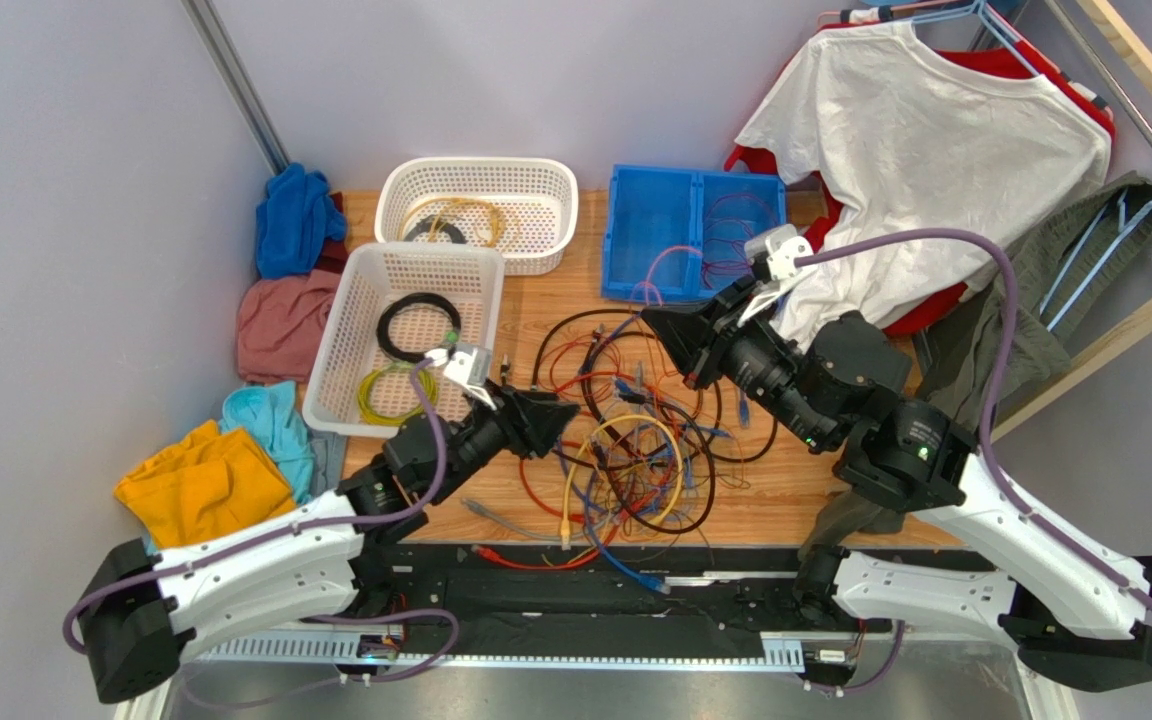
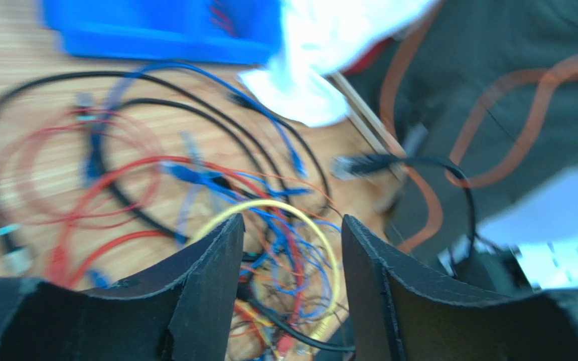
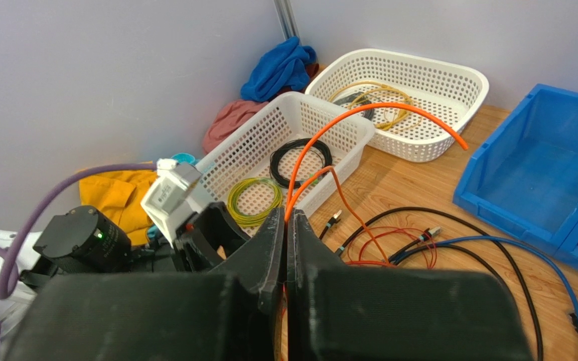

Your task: Untangle the cables

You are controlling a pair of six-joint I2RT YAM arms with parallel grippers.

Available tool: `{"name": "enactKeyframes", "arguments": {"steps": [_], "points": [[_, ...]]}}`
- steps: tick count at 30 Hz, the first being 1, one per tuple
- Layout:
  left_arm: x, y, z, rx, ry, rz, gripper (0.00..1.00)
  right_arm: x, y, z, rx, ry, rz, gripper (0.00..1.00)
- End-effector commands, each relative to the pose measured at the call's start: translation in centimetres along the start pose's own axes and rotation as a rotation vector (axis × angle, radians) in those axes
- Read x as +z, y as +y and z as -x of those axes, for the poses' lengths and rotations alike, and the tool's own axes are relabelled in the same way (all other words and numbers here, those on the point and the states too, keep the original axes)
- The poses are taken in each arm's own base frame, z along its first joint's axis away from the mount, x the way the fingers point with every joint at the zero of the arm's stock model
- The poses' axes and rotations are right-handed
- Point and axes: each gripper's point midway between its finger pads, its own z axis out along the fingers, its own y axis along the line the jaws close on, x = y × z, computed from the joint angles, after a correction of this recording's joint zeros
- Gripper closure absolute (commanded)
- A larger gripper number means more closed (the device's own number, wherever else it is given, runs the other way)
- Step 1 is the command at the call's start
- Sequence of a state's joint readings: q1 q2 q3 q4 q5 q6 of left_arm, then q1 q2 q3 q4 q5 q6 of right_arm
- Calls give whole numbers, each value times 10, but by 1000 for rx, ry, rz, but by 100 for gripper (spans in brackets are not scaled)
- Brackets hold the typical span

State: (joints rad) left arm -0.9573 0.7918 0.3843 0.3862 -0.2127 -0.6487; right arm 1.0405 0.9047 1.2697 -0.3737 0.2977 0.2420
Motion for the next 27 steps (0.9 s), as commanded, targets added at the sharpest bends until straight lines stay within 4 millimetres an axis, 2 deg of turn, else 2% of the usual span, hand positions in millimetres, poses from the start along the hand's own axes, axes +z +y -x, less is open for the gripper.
{"name": "enactKeyframes", "arguments": {"steps": [1, 2, 4, 5, 6, 7, 8, 10, 12, 13, 14, 18, 19, 21, 22, 24, 25, 27], "points": [[3, -70, -16, 86, 35, -379, 39, 9, 8, 6, 37, -33, 19, 100], [3, -83, -20, 98, 20, -435, 38, 11, 8, 5, 37, -30, 15, 100], [5, -94, -26, 99, 22, -459, 26, 11, 8, 5, 35, -30, 14, 100], [8, -96, -41, 78, 80, -453, 5, 11, 8, 5, 36, -32, 14, 100], [11, -97, -47, 61, 114, -446, 1, 11, 7, 5, 32, -30, 10, 100], [13, -109, -46, 43, 143, -473, 1, 11, 6, 5, 31, -29, 7, 100], [17, -108, -59, 31, 197, -469, 1, 11, 6, 5, 30, -30, 5, 100], [14, -120, -67, 21, 214, -504, 1, 10, 5, 4, 26, -29, -1, 100], [13, -131, -68, 44, 173, -553, 1, 12, 3, 1, 23, -21, -7, 100], [11, -138, -77, 64, 180, -580, 1, 12, 3, 0, 21, -19, -9, 100], [11, -145, -74, 71, 155, -608, 1, 12, 3, -1, 23, -17, -8, 100], [23, -169, -82, 113, 156, -658, 1, 16, 5, -6, 26, -3, -3, 100], [30, -167, -96, 131, 185, -652, 1, 16, 5, -8, 26, 1, 0, 100], [39, -173, -97, 134, 168, -666, 1, 17, 6, -9, 31, 3, 2, 100], [46, -167, -111, 143, 187, -648, 1, 18, 7, -10, 32, 6, 9, 100], [55, -172, -109, 139, 147, -661, 1, 19, 8, -12, 34, 11, 12, 100], [61, -170, -118, 140, 151, -661, 1, 19, 9, -13, 35, 13, 16, 100], [68, -175, -120, 137, 146, -670, 1, 21, 9, -16, 34, 21, 17, 100]]}}
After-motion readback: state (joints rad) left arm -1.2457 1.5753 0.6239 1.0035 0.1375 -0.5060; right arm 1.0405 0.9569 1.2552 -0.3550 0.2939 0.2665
